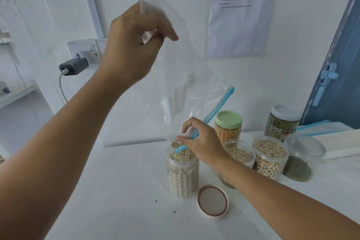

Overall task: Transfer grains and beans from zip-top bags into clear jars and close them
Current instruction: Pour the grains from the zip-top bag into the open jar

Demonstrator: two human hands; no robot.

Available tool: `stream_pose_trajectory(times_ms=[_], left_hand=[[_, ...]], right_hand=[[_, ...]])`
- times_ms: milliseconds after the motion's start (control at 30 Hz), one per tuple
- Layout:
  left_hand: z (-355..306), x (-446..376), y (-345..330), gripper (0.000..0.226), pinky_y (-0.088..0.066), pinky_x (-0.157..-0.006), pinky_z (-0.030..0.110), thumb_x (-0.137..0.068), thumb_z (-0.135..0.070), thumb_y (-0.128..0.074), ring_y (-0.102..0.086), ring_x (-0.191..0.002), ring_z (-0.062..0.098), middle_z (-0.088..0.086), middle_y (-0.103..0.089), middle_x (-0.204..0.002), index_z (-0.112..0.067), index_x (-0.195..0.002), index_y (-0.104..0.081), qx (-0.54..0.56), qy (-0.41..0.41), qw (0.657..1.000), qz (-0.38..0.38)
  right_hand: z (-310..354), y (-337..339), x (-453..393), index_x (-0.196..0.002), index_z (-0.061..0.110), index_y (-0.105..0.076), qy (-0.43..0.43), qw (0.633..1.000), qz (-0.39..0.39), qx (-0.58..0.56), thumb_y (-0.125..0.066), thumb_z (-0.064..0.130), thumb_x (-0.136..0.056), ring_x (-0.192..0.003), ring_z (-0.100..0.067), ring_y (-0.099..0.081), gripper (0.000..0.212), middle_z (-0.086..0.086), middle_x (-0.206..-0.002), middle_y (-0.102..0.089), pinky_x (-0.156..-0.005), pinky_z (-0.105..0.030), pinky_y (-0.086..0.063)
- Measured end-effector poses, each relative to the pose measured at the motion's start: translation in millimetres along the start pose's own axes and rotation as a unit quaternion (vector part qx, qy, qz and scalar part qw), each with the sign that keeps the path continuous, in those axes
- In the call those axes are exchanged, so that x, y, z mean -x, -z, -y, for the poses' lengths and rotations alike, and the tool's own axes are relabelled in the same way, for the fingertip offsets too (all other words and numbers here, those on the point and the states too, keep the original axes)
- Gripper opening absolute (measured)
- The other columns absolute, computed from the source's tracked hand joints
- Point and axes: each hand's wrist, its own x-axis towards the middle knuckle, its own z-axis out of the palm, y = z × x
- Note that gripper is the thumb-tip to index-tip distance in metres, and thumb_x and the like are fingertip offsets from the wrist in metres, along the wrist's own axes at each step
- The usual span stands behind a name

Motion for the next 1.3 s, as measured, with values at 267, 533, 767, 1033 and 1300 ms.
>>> stream_pose_trajectory(times_ms=[267,533,767,1033,1300], left_hand=[[4.4,9.8,-1.8,0.022,-0.047,-0.085,0.013,-0.094,0.002,-0.063,-0.062,-0.099,0.003,0.000,-0.067,-0.105,-0.011,-0.093,-0.080,0.008,0.004,1.000,0.020],[4.9,12.6,-4.1,0.021,-0.046,-0.085,0.012,-0.095,0.000,-0.063,-0.063,-0.101,0.006,-0.002,-0.067,-0.106,-0.012,-0.093,-0.081,0.007,0.012,1.000,0.028],[4.7,8.9,-2.9,0.021,-0.045,-0.087,0.009,-0.095,0.000,-0.063,-0.060,-0.100,-0.006,-0.003,-0.067,-0.107,-0.013,-0.093,-0.080,0.005,0.009,1.000,0.014],[4.9,9.4,-0.1,0.023,-0.044,-0.086,0.010,-0.094,0.001,-0.063,-0.060,-0.100,-0.005,-0.003,-0.067,-0.106,-0.014,-0.093,-0.080,0.004,0.014,1.000,0.015],[0.4,-0.3,3.7,0.021,-0.049,-0.088,0.016,-0.095,-0.002,-0.063,-0.061,-0.102,-0.002,-0.003,-0.067,-0.107,-0.014,-0.093,-0.080,0.004,0.013,1.000,-0.017]], right_hand=[[0.1,1.4,0.8,-0.104,0.023,-0.079,0.022,0.994,0.109,0.013,-0.076,0.014,-0.094,-0.112,-0.006,-0.064,0.014,0.008,-0.118,-0.070,-0.096,-0.013,-0.051],[-1.4,2.7,-1.2,-0.109,0.030,-0.078,-0.009,0.991,0.131,0.020,-0.080,0.020,-0.091,-0.110,-0.004,-0.067,0.021,0.012,-0.118,-0.073,-0.096,-0.018,-0.054],[6.3,6.8,-9.2,-0.100,0.026,-0.062,-0.027,0.997,0.069,-0.013,-0.086,0.022,-0.085,-0.078,-0.008,-0.073,0.029,0.003,-0.084,-0.074,-0.071,-0.026,-0.061],[8.4,6.0,-7.2,-0.106,0.036,-0.069,-0.012,0.997,0.075,-0.029,-0.083,0.027,-0.087,-0.093,-0.017,-0.071,0.025,0.007,-0.104,-0.073,-0.081,-0.031,-0.062],[7.4,6.6,-1.4,-0.118,0.030,-0.070,0.007,0.997,0.057,-0.054,-0.078,0.019,-0.093,-0.117,0.001,-0.062,0.029,0.018,-0.118,-0.072,-0.094,-0.017,-0.053]])
